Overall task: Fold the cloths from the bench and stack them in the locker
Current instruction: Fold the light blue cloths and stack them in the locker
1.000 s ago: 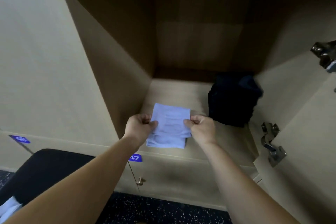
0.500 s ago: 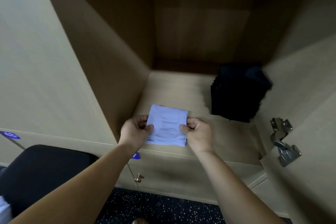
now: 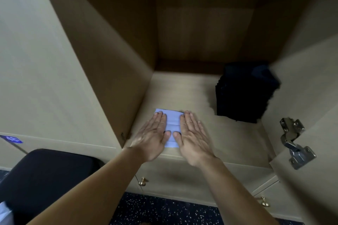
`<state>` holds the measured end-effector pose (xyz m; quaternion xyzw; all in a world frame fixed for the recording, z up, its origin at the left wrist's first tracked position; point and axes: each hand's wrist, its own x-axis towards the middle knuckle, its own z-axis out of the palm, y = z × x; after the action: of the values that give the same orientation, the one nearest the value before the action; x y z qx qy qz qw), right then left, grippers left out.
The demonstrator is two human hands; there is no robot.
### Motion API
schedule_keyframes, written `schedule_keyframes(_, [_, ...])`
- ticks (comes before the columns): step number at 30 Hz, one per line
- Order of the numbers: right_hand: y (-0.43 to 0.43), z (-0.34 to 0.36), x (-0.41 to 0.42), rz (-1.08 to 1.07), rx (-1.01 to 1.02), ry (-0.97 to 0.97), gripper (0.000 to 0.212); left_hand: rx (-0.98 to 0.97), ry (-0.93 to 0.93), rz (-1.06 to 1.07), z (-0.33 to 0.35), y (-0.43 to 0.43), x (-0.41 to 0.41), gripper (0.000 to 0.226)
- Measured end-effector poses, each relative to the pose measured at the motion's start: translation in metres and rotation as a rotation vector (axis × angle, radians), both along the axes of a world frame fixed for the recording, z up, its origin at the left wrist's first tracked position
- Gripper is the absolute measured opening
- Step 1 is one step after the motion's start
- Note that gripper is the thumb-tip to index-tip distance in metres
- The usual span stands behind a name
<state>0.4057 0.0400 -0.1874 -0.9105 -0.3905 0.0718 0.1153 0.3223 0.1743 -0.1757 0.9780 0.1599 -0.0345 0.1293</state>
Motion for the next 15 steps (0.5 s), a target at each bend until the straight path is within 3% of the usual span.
schedule_keyframes(3, [-0.001,-0.004,0.001,-0.022,0.043,0.005,0.085,-0.015,-0.059,-0.017,-0.003,0.002,-0.004,0.063])
schedule_keyframes(9, [-0.002,0.011,-0.001,0.003,-0.041,0.010,0.064,-0.057,-0.045,0.048,0.004,0.002,-0.011,0.062])
schedule_keyframes(15, [-0.007,0.056,-0.021,-0.065,0.109,-0.138,0.038,-0.102,-0.143,0.107,0.050,-0.014,-0.066,0.059])
